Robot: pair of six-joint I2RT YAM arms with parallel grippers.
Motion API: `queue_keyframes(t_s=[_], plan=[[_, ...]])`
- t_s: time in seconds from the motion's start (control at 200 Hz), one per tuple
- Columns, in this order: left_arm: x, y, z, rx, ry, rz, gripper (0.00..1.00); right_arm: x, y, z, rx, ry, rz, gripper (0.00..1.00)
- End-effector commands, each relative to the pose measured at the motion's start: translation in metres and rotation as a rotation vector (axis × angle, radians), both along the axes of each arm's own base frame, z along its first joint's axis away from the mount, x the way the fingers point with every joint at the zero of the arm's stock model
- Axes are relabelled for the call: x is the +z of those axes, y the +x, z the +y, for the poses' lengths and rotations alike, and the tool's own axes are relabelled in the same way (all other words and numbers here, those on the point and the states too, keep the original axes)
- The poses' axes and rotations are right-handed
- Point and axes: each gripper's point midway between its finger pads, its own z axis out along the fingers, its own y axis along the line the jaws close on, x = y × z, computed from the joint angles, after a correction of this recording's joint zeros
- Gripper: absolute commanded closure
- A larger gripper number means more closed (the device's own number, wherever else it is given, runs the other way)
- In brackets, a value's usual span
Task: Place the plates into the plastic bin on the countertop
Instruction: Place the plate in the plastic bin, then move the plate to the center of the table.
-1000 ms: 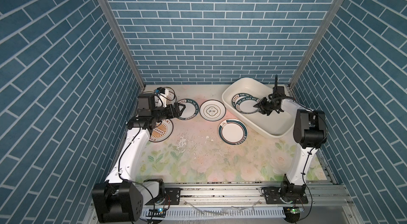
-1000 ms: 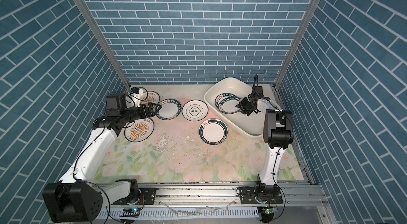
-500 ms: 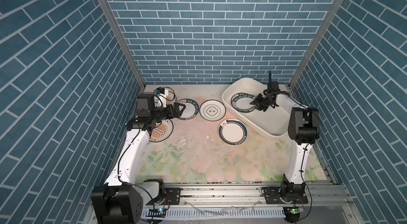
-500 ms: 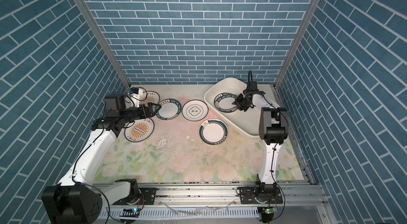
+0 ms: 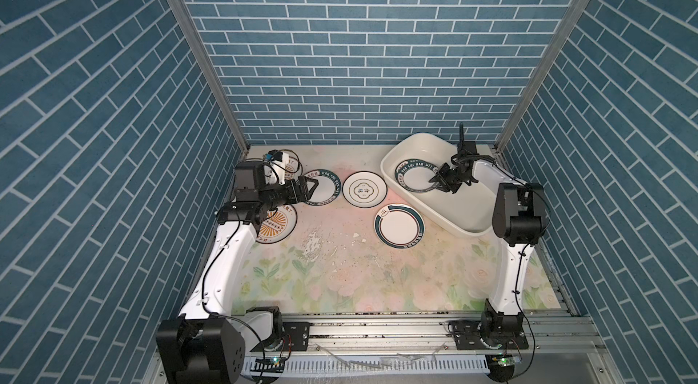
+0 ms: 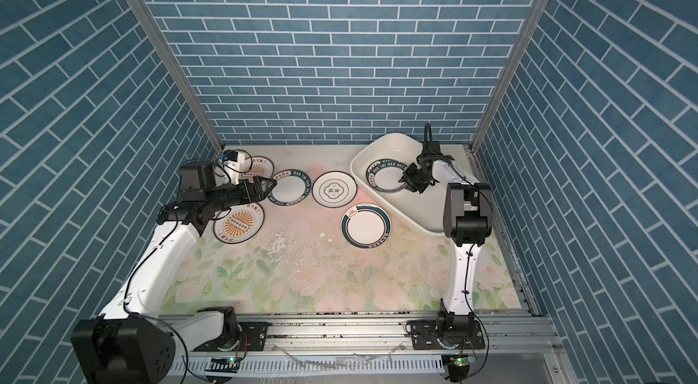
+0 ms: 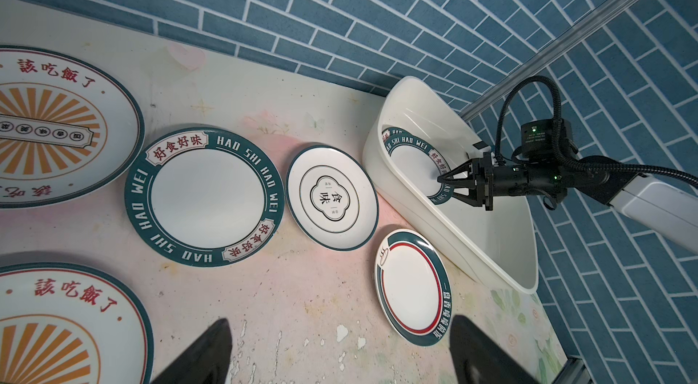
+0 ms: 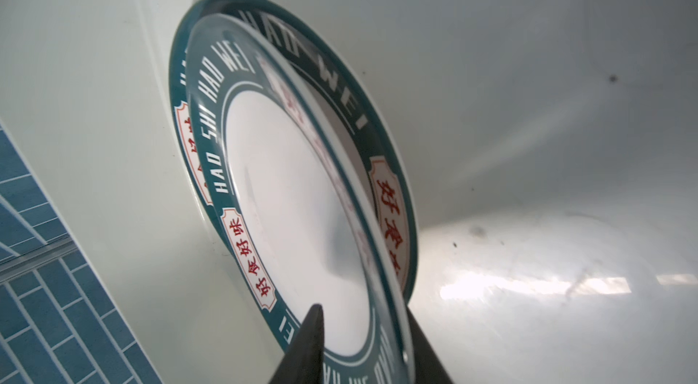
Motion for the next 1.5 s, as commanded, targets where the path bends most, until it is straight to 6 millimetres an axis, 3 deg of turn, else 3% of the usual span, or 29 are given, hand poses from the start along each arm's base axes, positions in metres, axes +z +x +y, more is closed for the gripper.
queue_keyframes(t_s=[0.0,0.515,1.035,1.125,1.21,1.285,1.4,1.495], plan=[[-0.001,-0.003,0.000,-0.005,-0.009,-0.006,0.09,0.014,-0.009,-0.005,0.032,-0.043,-0.008,0.67],[0.002,-0.003,-0.001,-0.008,-0.016,-0.012,0.09,0.017,-0.024,-0.017,0.039,-0.078,0.010,0.67],[0.000,-0.005,0.000,-0.005,-0.010,-0.009,0.08,0.025,-0.008,-0.009,0.037,-0.033,-0.040,0.68],[-0.002,-0.006,-0.001,-0.003,-0.012,0.002,0.08,0.054,-0.006,-0.017,0.030,-0.078,-0.124,0.68],[-0.015,-0.008,-0.003,0.009,-0.022,0.044,0.08,0.101,-0.009,-0.023,0.026,-0.110,-0.247,0.68],[-0.032,-0.013,-0.009,-0.006,-0.005,0.081,0.08,0.144,-0.023,-0.021,0.041,-0.110,-0.351,0.68],[-0.054,-0.020,-0.021,-0.037,0.013,0.131,0.08,0.198,-0.070,-0.005,0.124,-0.114,-0.481,0.69],[-0.068,-0.022,-0.033,-0.071,0.020,0.175,0.08,0.216,-0.125,0.012,0.213,-0.108,-0.536,0.68]])
